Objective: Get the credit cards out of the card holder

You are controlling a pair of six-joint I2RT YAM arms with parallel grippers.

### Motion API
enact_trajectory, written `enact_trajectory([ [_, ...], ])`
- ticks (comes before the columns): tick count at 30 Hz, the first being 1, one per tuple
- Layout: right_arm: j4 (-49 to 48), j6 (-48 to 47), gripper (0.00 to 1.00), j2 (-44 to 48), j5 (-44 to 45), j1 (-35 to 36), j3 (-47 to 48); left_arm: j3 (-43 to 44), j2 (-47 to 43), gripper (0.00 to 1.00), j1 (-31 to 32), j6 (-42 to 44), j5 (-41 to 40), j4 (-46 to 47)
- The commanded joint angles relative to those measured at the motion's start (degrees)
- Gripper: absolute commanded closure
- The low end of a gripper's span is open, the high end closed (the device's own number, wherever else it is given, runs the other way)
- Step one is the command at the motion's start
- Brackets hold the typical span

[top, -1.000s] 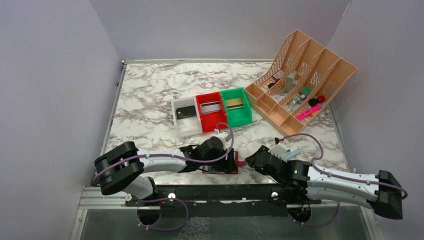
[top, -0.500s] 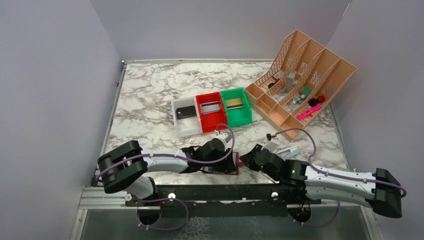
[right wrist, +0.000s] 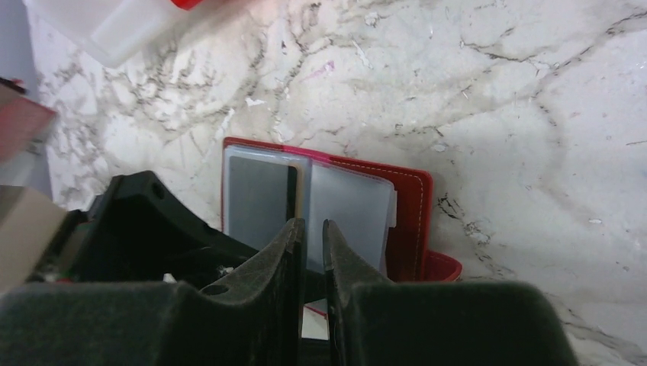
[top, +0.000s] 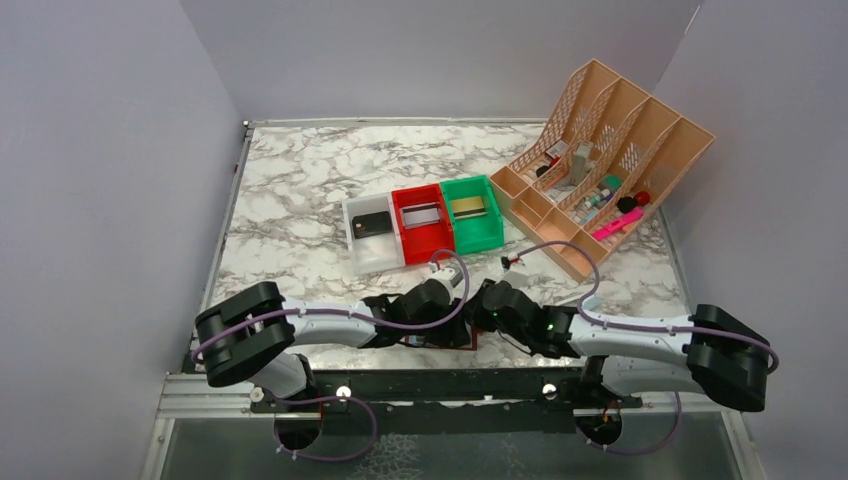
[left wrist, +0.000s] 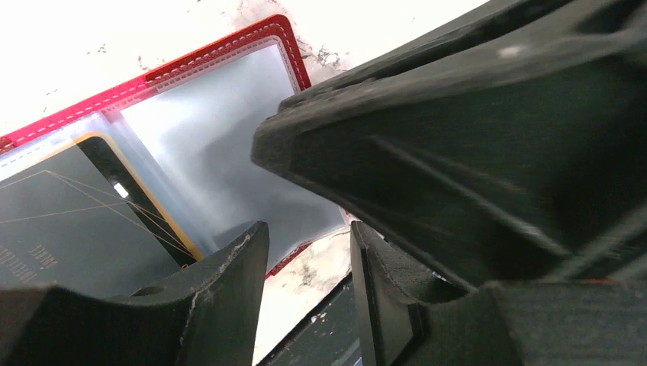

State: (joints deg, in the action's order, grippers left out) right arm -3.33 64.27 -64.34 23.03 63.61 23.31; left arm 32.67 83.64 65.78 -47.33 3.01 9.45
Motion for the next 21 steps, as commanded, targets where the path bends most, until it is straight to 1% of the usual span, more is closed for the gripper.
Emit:
enact_trajectory([
  [1, -4.8, -0.4, 0.82, -4.9, -4.9, -1.3, -0.1, 0.5, -1.3, 0.53, 0.3, 1.0, -1.5, -2.1],
  [3, -8.1, 2.3, 0.82, -7.3, -6.1, -2.1, -2.7, 0.1, -2.7, 0.53, 0.6, 0.8, -1.4, -3.3],
  [6, -15.6, 2.4, 0.82, -11.1, -10.2, -3.8, -5.9, -0.9, -6.1, 0.52, 0.6, 1.2, -2.8, -4.2],
  [7, -15.8, 2.3, 0.82, -12.4, -10.9, -4.2, -5.8, -0.6, -7.4, 0.49, 0.6, 2.0, -3.4, -5.4],
  [9, -12.7, 2.2, 0.82, -13.0, -10.7, -4.9, -4.2, 2.8, -8.8, 0.45, 0.6, 5.2, -6.7, -12.5],
  [11, -10.5, 0.4, 0.81, -12.1, -10.0, -4.9, -2.8, 6.0, -10.4, 0.39, 0.6, 8.2, -11.9, -20.1],
  [13, -8.9, -0.5, 0.81, -10.8, -9.3, -4.9, -1.8, 7.4, -11.3, 0.37, 0.6, 8.9, -17.3, -25.1],
  [16, -9.5, -1.1, 0.80, -9.2, -9.5, -5.0, -1.9, 7.7, -11.2, 0.34, 0.3, 7.7, -21.4, -27.5],
  [21, -14.7, -3.2, 0.77, -9.1, -12.7, -5.0, -1.4, 7.9, -7.3, 0.34, 0.2, 6.3, -23.0, -28.0],
])
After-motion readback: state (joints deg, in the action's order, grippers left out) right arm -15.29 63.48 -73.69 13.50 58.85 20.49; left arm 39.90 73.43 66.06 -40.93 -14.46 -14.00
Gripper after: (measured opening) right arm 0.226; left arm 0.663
